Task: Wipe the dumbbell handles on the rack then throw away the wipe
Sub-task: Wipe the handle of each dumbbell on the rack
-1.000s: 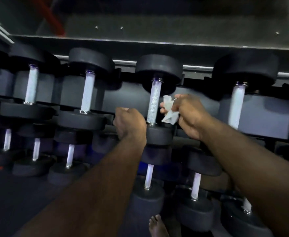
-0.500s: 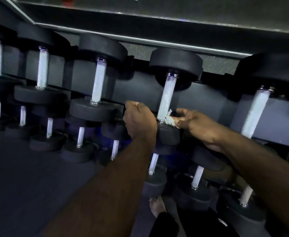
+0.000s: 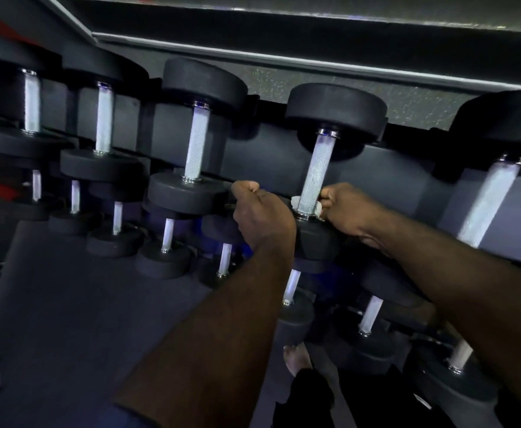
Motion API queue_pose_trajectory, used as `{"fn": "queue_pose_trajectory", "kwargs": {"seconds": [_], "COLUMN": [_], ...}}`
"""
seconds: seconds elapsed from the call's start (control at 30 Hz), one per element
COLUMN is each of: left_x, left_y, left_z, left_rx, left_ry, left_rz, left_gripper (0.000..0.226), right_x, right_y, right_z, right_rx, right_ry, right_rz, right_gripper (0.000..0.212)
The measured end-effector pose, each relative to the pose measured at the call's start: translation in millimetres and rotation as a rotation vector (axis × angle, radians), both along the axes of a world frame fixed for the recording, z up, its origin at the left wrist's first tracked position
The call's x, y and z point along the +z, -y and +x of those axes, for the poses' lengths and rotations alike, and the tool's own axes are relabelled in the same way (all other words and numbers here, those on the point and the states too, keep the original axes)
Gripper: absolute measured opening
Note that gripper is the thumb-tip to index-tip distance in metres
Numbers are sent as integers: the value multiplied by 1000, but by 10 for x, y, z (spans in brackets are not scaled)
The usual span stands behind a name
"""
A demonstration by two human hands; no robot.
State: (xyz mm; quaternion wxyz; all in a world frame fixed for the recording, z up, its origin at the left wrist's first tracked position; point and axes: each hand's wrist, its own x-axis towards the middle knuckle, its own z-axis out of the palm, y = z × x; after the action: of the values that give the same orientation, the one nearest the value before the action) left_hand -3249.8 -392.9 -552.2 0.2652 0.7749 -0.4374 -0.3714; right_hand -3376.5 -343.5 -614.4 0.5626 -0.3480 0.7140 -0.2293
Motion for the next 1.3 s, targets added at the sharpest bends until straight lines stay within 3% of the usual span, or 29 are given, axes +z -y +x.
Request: {"fn": "queue_pose_trajectory", "kwargs": {"seconds": [0.13, 0.3, 0.37, 0.5, 0.57, 0.67, 0.8, 1.07, 1.13, 1.2, 1.3], "left_x": [-42, -25, -13, -6, -30, -18, 59, 52, 14, -4, 9], "left_y": [1, 4, 3, -1, 17, 9, -29, -37, -31, -10, -10], "left_z": [-3, 7, 9, 17, 2, 5, 7, 31, 22, 39, 32], "left_rx": [-21, -1, -4, -8, 2, 11, -15, -1, -20, -1, -9], "left_ry": [13, 6, 7, -35, -81, -114, -147, -154, -166, -181, -176], "left_rz": [-5, 8, 12, 22, 4, -20, -3, -27, -22, -22, -9], "left_gripper": [19, 19, 18, 17, 31, 51, 56, 53, 52, 55, 54], "right_x": [76, 135, 184, 325, 395, 543, 694, 623, 632, 613, 694], "right_y": [-225, -47, -17, -241, -344, -339, -76, 590, 452, 338, 394], "right_z": [-76, 73, 83, 27, 31, 135, 209, 372, 230, 162, 183], "right_rx": [-51, 13, 29, -83, -95, 55, 273, 1130, 1149, 1013, 1152], "right_ry": [26, -233, -286, -230, -267, -421, -484, -993, -896, -741, -954], "right_rz": [-32, -29, -25, -106, -246, -454, -531, -373, -419, -522, -427], "right_gripper": [22, 5, 4, 24, 26, 23, 11, 16, 20, 15, 21]}}
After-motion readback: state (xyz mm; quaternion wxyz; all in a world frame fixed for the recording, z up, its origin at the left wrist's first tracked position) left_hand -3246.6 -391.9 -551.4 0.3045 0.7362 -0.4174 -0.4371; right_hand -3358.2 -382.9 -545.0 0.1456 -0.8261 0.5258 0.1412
